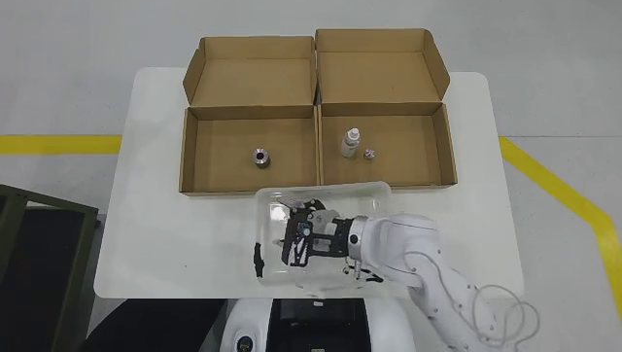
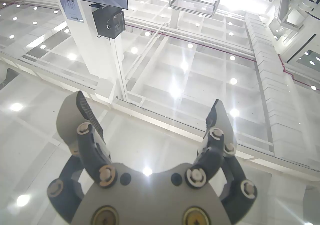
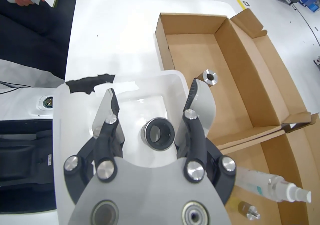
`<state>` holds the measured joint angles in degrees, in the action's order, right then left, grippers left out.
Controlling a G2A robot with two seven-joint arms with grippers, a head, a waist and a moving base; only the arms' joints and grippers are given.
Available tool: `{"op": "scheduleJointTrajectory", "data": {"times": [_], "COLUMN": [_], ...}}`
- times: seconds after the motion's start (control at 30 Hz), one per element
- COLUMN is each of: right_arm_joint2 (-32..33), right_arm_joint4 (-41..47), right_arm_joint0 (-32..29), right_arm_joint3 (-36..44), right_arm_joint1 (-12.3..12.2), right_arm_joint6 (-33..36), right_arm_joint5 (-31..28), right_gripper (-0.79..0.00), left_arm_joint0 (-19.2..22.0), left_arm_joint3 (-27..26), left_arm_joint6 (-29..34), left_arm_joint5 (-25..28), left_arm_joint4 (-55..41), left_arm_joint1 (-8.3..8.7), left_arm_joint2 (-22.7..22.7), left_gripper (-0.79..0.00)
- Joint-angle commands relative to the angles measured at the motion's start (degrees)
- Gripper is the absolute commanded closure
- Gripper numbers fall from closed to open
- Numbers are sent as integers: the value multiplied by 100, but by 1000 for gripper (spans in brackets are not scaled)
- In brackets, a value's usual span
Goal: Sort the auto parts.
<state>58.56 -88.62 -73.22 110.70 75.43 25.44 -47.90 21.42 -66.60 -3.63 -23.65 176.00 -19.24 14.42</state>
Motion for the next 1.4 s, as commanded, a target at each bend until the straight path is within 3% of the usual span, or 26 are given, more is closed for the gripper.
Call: {"op": "scheduleJointTrajectory", "data": {"times": [0.0,0.1,0.2,0.3,0.97,1.1,1.13,1.17,1.37], "right_arm_joint2": [60,121,143,147,-168,-265,-287,-302,-366], "right_arm_joint4": [-76,-140,-209,-256,-229,-174,-159,-139,-77], "right_arm_joint0": [-106,-203,-235,-225,136,280,312,343,454], "right_arm_joint3": [-46,-124,-218,-342,-1184,-1308,-1344,-1381,-1550], "right_arm_joint1": [-34,-72,-98,-115,-118,-99,-94,-90,-84], "right_arm_joint6": [-51,-61,-81,-112,-374,-408,-418,-432,-495], "right_arm_joint5": [4,34,76,150,574,636,647,667,722], "right_gripper": [-505,-511,-594,-619,-597,-548,-514,-391,-271], "left_arm_joint0": [0,0,0,0,0,0,0,0,0], "left_arm_joint3": [0,0,0,0,0,0,0,0,0], "left_arm_joint6": [0,0,0,0,0,0,0,0,0], "left_arm_joint5": [0,0,0,0,0,0,0,0,0], "left_arm_joint4": [0,0,0,0,0,0,0,0,0], "left_arm_joint1": [0,0,0,0,0,0,0,0,0], "left_arm_joint2": [0,0,0,0,0,0,0,0,0], "left_gripper": [-785,-785,-785,-785,-785,-785,-785,-785,-785]}}
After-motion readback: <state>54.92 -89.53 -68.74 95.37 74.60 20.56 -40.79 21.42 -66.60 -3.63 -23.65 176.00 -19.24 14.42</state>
